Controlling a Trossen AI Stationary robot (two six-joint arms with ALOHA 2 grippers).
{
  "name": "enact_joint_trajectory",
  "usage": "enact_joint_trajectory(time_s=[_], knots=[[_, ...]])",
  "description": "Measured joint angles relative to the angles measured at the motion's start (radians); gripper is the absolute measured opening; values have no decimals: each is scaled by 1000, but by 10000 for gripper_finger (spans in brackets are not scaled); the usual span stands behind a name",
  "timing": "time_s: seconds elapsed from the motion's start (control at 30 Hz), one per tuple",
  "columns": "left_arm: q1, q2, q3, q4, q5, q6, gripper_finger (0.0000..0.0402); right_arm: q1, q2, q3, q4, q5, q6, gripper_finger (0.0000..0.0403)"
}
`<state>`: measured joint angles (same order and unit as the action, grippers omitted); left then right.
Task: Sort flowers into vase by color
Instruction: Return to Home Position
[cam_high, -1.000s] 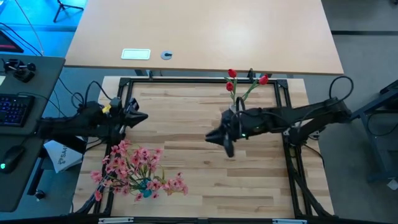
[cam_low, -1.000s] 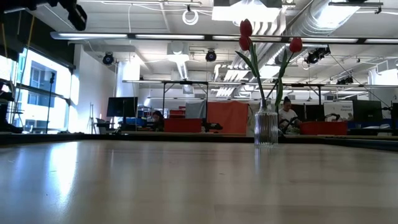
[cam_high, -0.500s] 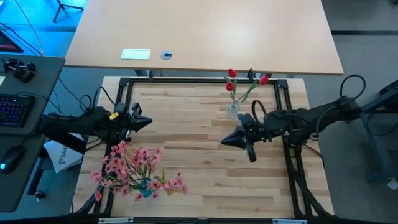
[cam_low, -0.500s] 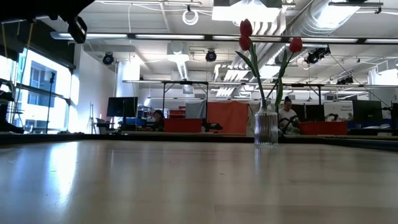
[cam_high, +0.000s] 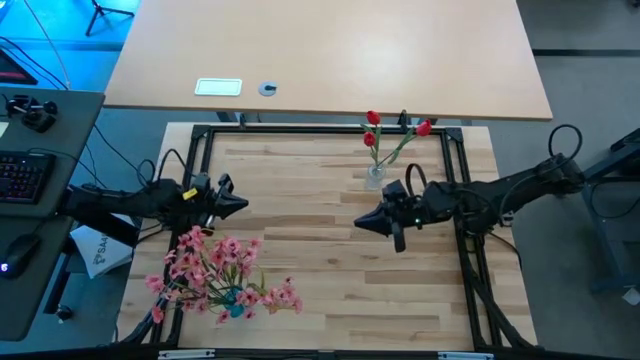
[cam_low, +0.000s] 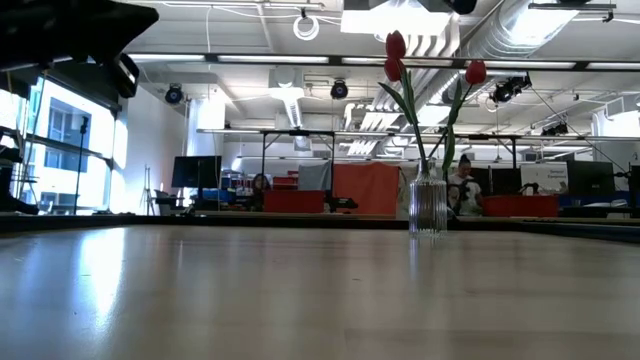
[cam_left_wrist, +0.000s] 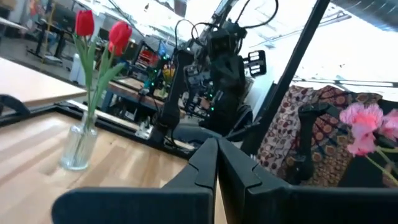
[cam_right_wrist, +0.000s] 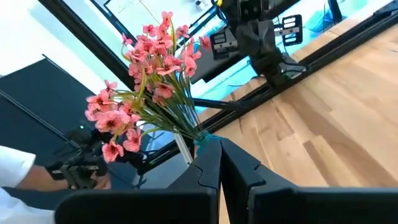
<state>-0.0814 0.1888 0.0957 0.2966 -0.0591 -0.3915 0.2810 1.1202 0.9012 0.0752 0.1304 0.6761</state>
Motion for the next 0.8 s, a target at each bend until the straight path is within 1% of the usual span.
enact_joint_trajectory(time_s=[0.2,0.33,0.53,0.6,0.67,0.73,0.8], knots=[[0,-3,-4,-24,-4,-8,0,0,-4,0,-76,3,-29,0],[2,-4,-4,-33,-40,-8,0,0,-12,0,-130,3,-30,0],[2,-4,-4,-68,-59,-8,0,1,-51,0,-192,-35,-23,0],[1,-4,-24,-35,-58,-10,0,1,-78,0,-209,-35,-10,0],[1,-4,-81,36,-66,-38,0,2,-105,0,-228,-35,-3,0],[0,-4,-81,1,-85,-51,0,9,-130,0,-229,-34,-2,0],[0,-7,-84,15,-106,-32,0,21,-156,0,-229,-33,-3,0]])
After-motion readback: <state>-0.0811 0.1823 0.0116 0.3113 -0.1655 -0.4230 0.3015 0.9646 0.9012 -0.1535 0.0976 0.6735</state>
